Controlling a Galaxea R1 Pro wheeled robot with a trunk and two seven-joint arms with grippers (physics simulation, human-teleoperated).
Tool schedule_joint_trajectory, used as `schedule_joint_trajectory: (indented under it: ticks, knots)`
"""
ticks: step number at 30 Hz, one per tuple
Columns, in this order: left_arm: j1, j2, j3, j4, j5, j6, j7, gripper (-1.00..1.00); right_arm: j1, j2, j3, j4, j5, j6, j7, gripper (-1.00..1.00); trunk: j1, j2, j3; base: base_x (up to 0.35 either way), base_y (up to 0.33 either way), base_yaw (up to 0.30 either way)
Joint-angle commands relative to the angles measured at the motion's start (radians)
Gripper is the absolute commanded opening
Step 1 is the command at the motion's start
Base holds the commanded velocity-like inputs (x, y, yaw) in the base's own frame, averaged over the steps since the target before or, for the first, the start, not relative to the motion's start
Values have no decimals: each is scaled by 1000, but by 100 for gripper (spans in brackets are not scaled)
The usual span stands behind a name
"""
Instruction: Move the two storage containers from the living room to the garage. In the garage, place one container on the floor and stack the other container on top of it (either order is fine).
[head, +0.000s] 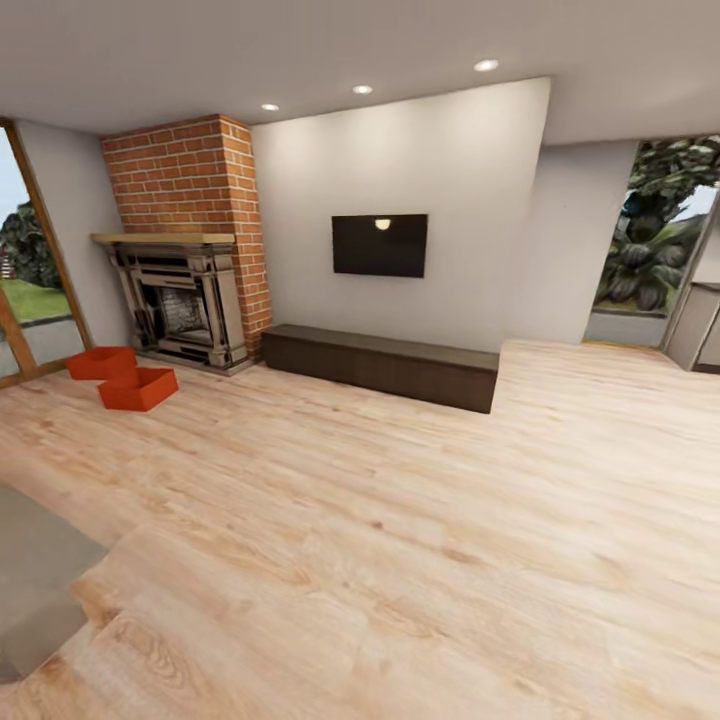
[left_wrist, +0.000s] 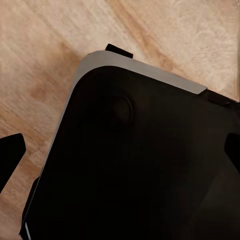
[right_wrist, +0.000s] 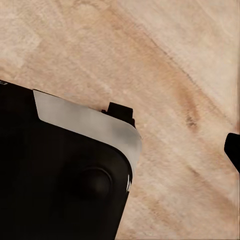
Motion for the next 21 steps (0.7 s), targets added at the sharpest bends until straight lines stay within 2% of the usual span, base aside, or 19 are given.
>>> schedule_joint_trajectory:
  ticks: [1,13,21]
  knots:
    - [0,0,0,-1,4,-2,1,100,-1,0,7,3,-11,-6,6,100,1,0,-1,325,0,260]
    - [0,0,0,-1,4,-3,1,100,-1,0,5,3,-11,-6,5,100,1,0,-1,325,0,258]
    - [0,0,0,-1,5,-3,1,100,-1,0,4,3,-12,-6,6,100,1,0,-1,325,0,60]
